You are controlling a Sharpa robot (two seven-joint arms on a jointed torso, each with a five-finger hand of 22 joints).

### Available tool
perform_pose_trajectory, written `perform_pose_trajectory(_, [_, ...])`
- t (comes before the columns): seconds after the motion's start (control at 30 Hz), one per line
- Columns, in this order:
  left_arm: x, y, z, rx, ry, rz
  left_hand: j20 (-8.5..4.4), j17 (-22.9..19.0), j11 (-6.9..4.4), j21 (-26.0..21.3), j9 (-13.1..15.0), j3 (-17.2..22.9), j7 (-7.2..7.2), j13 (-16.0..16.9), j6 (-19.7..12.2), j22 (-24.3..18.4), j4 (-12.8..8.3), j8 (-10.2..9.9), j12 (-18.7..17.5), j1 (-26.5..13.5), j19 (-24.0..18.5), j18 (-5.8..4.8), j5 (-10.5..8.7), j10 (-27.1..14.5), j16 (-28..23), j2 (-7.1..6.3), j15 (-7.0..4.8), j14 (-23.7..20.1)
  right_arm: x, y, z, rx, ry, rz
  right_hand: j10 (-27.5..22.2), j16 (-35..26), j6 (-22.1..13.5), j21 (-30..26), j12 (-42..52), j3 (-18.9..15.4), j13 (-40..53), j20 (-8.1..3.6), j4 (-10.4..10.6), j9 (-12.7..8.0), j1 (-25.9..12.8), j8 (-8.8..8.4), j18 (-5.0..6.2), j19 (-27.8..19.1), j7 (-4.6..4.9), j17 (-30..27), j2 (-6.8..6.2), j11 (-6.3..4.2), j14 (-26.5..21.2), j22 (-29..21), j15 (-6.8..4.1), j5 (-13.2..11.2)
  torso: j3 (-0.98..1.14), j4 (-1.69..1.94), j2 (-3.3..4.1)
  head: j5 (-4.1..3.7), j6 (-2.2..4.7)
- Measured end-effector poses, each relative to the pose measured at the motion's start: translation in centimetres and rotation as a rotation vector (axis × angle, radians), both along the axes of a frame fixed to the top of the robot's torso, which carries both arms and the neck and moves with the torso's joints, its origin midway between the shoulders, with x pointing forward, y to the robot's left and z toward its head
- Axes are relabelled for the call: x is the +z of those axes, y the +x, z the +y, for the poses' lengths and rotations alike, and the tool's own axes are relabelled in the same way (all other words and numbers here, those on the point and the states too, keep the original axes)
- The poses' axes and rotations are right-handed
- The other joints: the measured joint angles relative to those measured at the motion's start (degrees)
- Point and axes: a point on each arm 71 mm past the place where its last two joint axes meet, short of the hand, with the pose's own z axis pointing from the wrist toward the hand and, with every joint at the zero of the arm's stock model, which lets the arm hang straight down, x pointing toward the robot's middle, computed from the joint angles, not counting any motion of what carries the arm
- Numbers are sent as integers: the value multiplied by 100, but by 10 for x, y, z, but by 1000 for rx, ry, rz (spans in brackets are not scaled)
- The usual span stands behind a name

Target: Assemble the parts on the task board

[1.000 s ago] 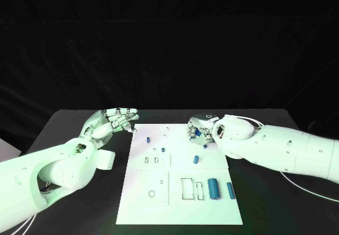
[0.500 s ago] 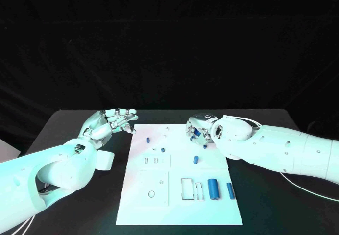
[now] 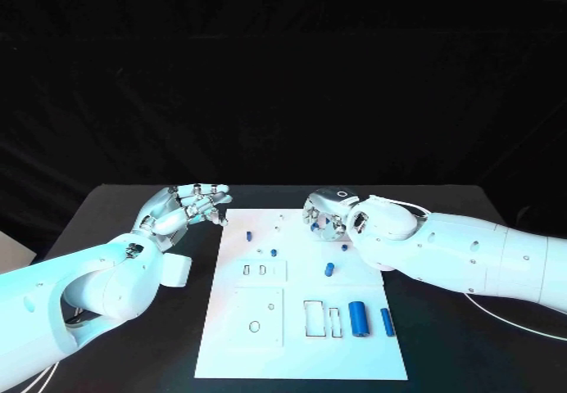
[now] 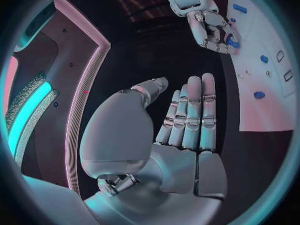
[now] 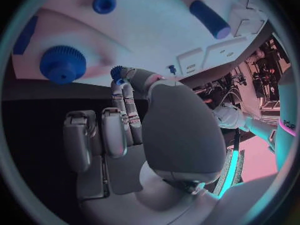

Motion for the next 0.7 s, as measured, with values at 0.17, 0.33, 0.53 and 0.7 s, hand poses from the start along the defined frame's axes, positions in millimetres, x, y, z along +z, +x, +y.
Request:
perform_pose_trajectory(0.17, [0,0,0,0,0,0,0,0,0,0,0,0,0,0,0,0,0,0,0,0,0,0,0,0,0,0,0,0,4,1,11,4,23,-37,0,0,17,0,0,54,-1,0,-55,0,-3,0,0,0,-17,-6,3,0,0,0,0,0,0,3,2,11,11])
perform_pose_trajectory(0.33, [0,0,-1,-1,0,1,0,0,0,0,0,0,0,0,0,0,0,0,0,0,0,0,0,0,0,0,0,0,6,4,20,0,39,-67,0,0,17,0,0,55,-2,0,-70,5,-42,0,1,0,-17,-16,42,0,0,-1,0,-2,0,4,10,17,18])
perform_pose_trajectory(0.53, [0,0,-1,-3,-1,1,0,-1,0,0,0,0,-1,0,0,-1,0,0,0,0,0,0,0,0,0,0,0,0,8,10,32,-6,60,-103,-1,0,17,0,0,61,-4,0,-77,5,-93,0,1,0,-17,-16,93,0,0,-1,1,-14,0,14,16,1,26])
perform_pose_trajectory(0.7, [0,0,-2,-4,-2,1,12,-1,0,23,1,3,0,1,0,5,-3,0,0,0,-12,-1,0,0,12,0,0,1,9,14,41,-8,73,-125,-2,-1,16,0,0,54,-4,0,-86,5,-93,-1,1,0,-17,-23,93,0,0,1,1,-15,-4,27,18,-8,27])
